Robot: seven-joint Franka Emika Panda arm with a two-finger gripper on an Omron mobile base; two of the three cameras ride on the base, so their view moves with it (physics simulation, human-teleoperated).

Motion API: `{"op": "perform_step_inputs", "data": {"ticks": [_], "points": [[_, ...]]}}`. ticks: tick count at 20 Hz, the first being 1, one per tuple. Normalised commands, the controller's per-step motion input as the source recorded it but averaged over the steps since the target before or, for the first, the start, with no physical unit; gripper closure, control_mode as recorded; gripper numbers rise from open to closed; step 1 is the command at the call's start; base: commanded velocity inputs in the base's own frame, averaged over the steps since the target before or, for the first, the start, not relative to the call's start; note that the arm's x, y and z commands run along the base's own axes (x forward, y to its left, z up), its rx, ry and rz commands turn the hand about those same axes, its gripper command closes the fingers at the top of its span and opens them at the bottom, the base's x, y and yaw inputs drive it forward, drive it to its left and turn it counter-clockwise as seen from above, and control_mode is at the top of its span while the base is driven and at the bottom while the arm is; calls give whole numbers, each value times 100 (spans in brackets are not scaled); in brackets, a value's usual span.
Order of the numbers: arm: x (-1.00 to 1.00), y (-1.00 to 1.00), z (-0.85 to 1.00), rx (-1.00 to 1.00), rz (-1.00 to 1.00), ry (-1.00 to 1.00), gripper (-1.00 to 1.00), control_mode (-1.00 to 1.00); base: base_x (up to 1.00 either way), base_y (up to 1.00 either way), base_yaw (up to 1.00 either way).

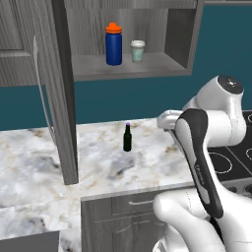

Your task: Sort all alcoholic drinks to one cabinet, and non-alcoholic drinks to the other.

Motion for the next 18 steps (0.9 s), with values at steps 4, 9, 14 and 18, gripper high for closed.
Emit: {"op": "perform_step_inputs", "data": {"ticks": [4,9,14,18], "points": [[58,65,-97,-3,4,14,-100,-100,0,0,0],[63,56,-68,-2,3,6,-100,-100,0,0,0],[49,24,-28,0,0,2,-100,-100,0,0,0],[37,0,-10,0,0,0,-100,-100,0,0,0]]}}
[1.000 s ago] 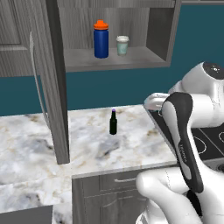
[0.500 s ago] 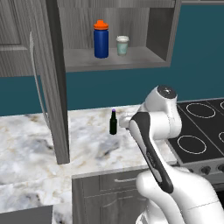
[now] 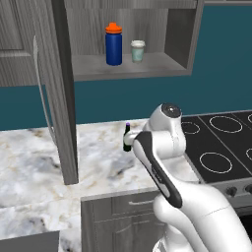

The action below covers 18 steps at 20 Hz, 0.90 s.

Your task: Sort all alcoholic drinks to one cabinet, and non-alcoholic drinks to the other.

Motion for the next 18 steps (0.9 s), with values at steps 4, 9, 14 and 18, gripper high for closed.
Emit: {"op": "perform_step_inputs", "data": {"ticks": [4,9,14,18], "points": [[41,-5,0,0,0,0,-100,-100,0,0,0],[44,0,-3,0,0,0,-100,-100,0,0,0],[40,0,-21,0,0,5,-100,-100,0,0,0],[24,0,-22,0,0,7,-100,-100,0,0,0]]}}
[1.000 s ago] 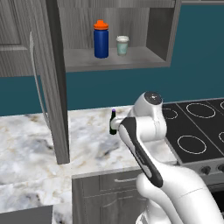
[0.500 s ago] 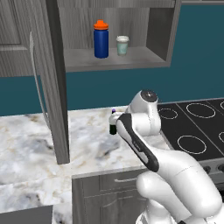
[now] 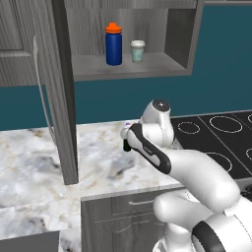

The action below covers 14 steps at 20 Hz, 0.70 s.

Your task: Sort all alcoholic drinks to one cabinet, and non-alcoholic drinks to the other.

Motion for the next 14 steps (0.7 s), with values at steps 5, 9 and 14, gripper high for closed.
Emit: {"op": "perform_step_inputs", "data": {"ticks": [5,9,14], "points": [[31,0,-16,0,0,4,-100,-100,0,0,0],[41,0,-12,-2,0,0,-100,-100,0,0,0],[29,0,-15,-2,0,0,-100,-100,0,0,0]]}}
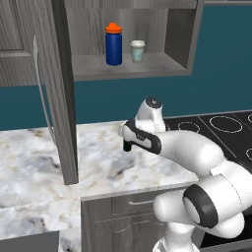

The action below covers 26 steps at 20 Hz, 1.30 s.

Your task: Sort all alcoholic drinks to one cabinet, and non-alcoholic drinks to the other.

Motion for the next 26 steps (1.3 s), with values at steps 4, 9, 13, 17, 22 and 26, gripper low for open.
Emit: {"op": "perform_step_inputs", "data": {"ticks": [4,9,13,17,22,26], "points": [[18,0,-28,-1,0,0,-100,-100,0,0,0],[28,5,-23,-2,0,0,-100,-100,0,0,0],[28,13,-18,-4,0,0,-100,-100,0,0,0],[23,11,-15,-4,0,0,-100,-100,0,0,0],[15,5,-16,-3,0,0,-100,-100,0,0,0],[16,0,-9,-1,0,0,-100,-100,0,0,0]]}}
